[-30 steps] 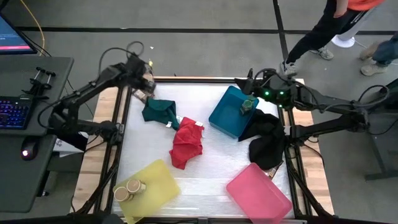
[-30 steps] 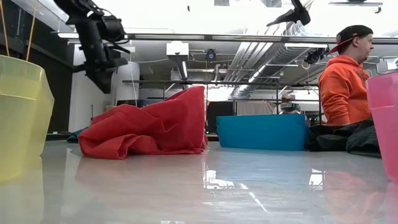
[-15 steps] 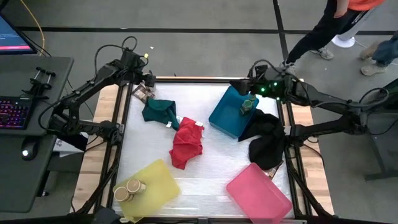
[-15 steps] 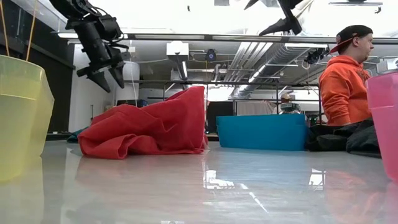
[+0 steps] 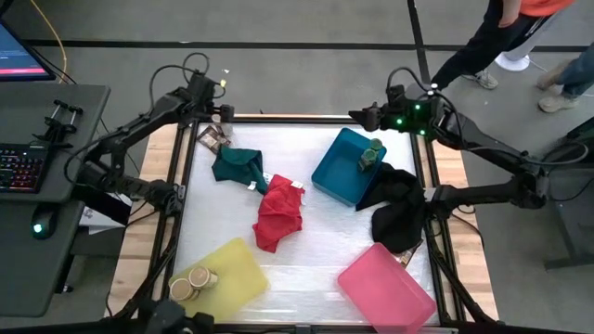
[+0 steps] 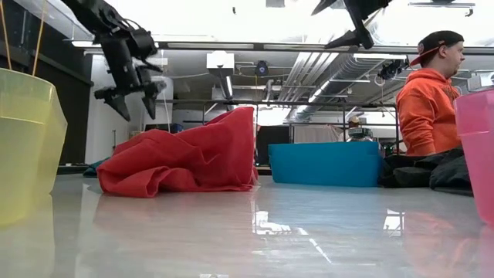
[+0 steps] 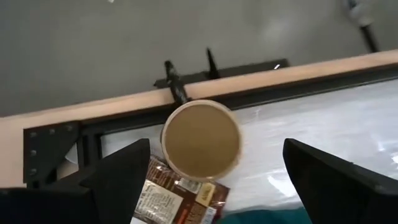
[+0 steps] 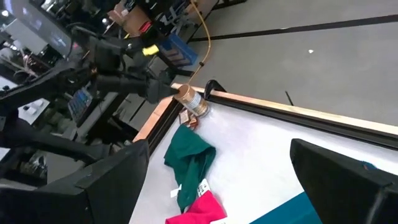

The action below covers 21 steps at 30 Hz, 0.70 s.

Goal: Sort spices by type
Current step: Put the gold seasoning bottle into the yellow bin

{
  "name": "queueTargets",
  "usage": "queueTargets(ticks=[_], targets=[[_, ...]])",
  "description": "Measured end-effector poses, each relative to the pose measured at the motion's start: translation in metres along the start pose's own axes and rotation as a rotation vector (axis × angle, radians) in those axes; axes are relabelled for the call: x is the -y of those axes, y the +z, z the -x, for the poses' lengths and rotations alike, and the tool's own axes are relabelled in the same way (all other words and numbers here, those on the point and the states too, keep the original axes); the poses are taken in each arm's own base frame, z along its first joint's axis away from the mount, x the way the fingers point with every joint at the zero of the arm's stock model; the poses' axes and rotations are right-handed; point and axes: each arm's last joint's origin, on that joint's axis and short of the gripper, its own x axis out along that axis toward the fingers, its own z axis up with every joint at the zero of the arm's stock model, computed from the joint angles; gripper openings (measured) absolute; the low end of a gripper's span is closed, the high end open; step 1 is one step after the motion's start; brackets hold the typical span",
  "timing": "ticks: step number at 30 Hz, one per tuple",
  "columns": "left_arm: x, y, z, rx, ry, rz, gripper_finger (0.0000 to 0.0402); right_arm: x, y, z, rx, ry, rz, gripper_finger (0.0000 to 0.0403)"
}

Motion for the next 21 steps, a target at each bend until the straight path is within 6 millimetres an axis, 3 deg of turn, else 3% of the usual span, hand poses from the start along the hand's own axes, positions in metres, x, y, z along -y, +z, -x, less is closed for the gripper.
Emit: queueTargets(ticks=[6, 21], targets=[[0.005, 0.003, -0.025, -0.014, 0.026, -0.003, 0.0354, 0.003, 0.003, 0.000, 0.012, -0.015, -0.047, 0.0383], [0.002, 0.002, -0.029, -0.022, 0.052, 0.000, 0.0354, 0.004, 0.003, 0.000, 0.044, -0.051, -0.084, 0.0383]])
